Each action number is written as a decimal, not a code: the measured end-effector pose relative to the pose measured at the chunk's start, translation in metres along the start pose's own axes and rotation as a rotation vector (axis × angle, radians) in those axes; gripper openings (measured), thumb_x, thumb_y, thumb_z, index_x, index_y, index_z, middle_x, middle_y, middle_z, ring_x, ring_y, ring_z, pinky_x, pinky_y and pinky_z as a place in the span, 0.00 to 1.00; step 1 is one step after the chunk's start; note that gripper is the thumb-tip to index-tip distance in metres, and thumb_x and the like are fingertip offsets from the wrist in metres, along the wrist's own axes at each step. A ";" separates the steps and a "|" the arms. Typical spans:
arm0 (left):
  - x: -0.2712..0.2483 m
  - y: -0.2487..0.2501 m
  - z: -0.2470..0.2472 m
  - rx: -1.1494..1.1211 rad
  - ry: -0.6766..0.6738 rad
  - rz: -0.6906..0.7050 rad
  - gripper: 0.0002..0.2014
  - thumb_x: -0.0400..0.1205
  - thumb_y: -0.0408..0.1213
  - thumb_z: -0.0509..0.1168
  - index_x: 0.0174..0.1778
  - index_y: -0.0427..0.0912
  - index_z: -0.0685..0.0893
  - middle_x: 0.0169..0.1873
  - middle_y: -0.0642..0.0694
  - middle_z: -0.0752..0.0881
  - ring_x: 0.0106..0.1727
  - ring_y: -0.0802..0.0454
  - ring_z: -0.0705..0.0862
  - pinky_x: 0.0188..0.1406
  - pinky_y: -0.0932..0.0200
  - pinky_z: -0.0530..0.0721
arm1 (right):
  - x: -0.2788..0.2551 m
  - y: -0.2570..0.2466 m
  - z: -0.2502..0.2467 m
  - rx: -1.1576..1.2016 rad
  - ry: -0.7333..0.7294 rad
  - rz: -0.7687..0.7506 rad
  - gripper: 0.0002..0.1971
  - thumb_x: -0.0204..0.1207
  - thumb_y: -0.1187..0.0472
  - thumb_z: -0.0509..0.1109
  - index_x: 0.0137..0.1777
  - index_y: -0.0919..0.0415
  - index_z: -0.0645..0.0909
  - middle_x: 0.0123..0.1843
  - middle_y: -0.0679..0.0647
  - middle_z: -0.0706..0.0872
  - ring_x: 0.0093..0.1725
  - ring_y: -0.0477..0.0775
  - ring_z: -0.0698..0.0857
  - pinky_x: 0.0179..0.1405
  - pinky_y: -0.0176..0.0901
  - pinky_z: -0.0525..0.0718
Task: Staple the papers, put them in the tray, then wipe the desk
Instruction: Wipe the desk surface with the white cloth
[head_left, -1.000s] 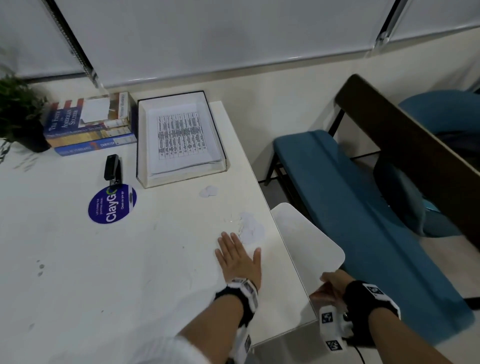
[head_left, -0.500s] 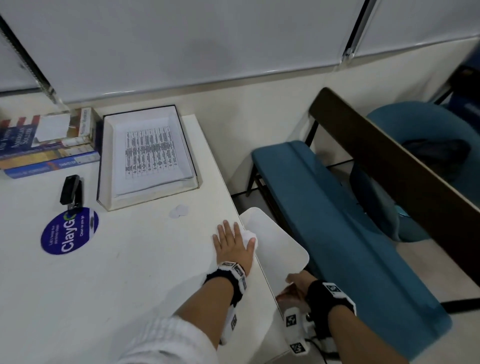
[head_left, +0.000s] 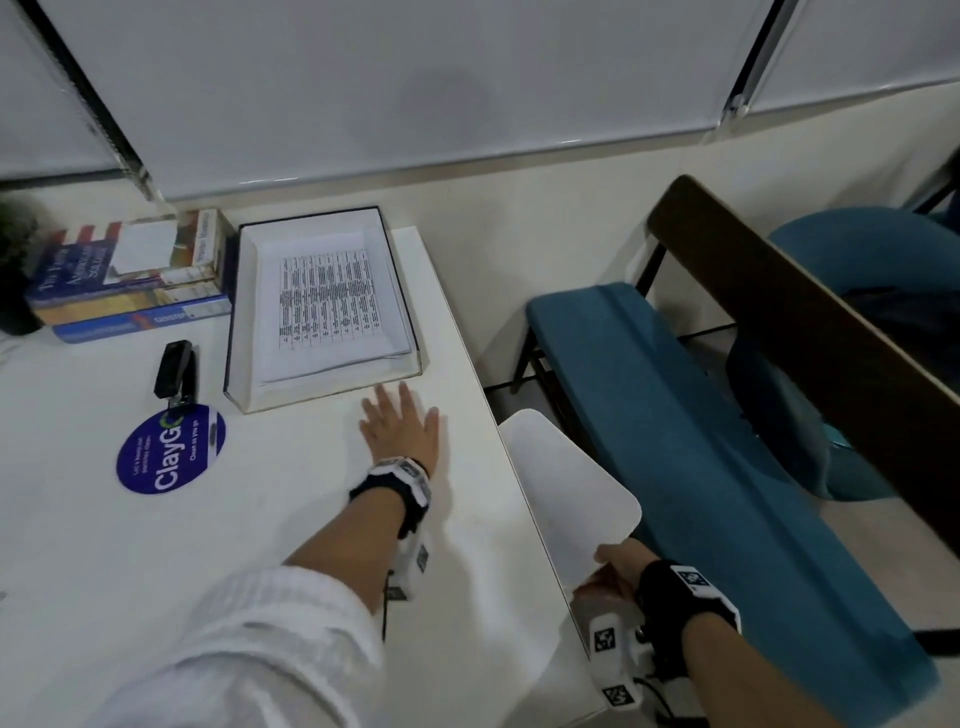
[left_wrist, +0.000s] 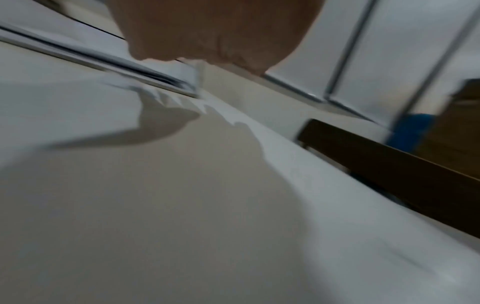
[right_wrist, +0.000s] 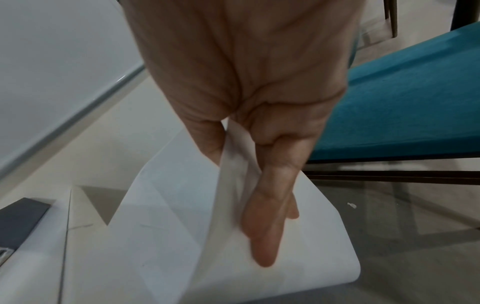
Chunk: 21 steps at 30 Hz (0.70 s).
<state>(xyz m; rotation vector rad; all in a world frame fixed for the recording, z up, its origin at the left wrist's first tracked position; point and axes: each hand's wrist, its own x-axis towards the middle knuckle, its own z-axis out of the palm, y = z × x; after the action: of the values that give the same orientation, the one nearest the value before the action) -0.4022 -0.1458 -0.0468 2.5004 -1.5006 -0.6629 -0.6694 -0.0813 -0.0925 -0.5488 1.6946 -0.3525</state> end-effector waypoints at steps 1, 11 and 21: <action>0.011 -0.014 -0.009 -0.016 -0.007 -0.104 0.31 0.86 0.52 0.45 0.83 0.44 0.45 0.84 0.38 0.42 0.84 0.35 0.42 0.83 0.41 0.46 | -0.002 -0.002 0.000 -0.019 0.006 -0.011 0.07 0.78 0.79 0.52 0.46 0.75 0.71 0.16 0.66 0.80 0.04 0.54 0.77 0.03 0.30 0.71; -0.035 0.024 0.043 0.043 -0.204 0.021 0.33 0.85 0.55 0.39 0.83 0.41 0.41 0.83 0.37 0.36 0.84 0.39 0.36 0.83 0.41 0.37 | -0.002 -0.009 0.010 0.001 -0.013 0.025 0.06 0.79 0.77 0.53 0.45 0.76 0.70 0.04 0.58 0.75 0.04 0.55 0.77 0.04 0.27 0.70; -0.151 0.055 0.092 -0.164 -0.065 0.300 0.51 0.67 0.68 0.16 0.82 0.40 0.40 0.83 0.34 0.48 0.84 0.36 0.51 0.75 0.60 0.23 | -0.004 0.006 0.003 -0.027 -0.021 0.014 0.10 0.79 0.74 0.52 0.53 0.72 0.75 0.21 0.64 0.87 0.12 0.57 0.85 0.12 0.37 0.81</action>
<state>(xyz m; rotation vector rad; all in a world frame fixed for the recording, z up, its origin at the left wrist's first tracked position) -0.5480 -0.0324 -0.0657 2.0961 -1.7193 -0.7838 -0.6670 -0.0738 -0.0929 -0.5585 1.6839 -0.3136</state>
